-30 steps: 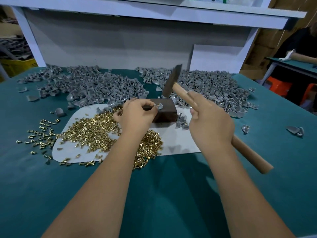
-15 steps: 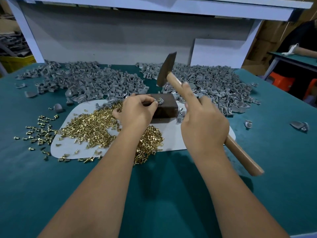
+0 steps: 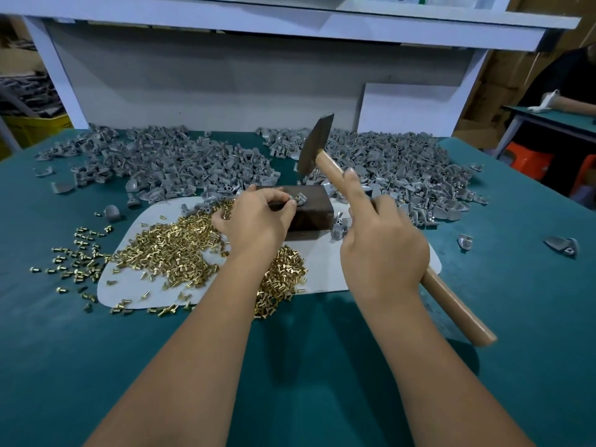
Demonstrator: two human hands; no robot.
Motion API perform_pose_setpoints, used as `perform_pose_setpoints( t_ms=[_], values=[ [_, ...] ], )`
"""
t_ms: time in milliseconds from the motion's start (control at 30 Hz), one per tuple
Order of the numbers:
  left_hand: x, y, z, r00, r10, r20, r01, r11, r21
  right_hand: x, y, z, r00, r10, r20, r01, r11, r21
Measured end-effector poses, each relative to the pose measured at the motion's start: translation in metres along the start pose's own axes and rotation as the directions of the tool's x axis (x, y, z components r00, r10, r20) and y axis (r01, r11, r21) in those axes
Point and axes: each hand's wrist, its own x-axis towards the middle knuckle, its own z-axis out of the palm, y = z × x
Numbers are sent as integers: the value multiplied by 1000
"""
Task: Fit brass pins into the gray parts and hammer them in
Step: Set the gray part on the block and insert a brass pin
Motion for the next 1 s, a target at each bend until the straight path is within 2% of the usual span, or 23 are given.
perform_pose_setpoints(
  t_ms=[133,233,333,467,567,700,800,900,1000],
  values=[
    [0,-1,1,1000,-16,-7,16,1000,-12,0,1,3,998,-56,11,56,997,-47],
    [1,-2,3,1000,13,-27,-13,1000,11,-1,-2,0,997,-42,-62,39,998,-49],
    [0,-1,2,1000,-12,-29,12,1000,4,-1,2,5,997,-78,18,80,994,-73],
    [0,0,3,999,11,-40,-10,1000,22,-1,-3,-1,998,-35,-50,30,996,-86],
    [-1,1,1,999,-16,-32,17,1000,22,-2,-1,5,997,-78,8,78,990,-113],
    [-2,2,1,997,57,-58,-53,997,63,-3,-7,1,997,-65,-48,58,988,-140],
    [-2,2,1,997,21,-68,-17,998,62,-4,-4,4,998,-60,-7,58,986,-156],
    [-2,1,4,992,88,-93,-79,993,91,-3,-5,1,995,-35,-98,22,992,-126],
    [-1,0,4,992,81,-99,-72,993,96,-2,-4,5,996,-86,-20,81,981,-174]
  ],
)
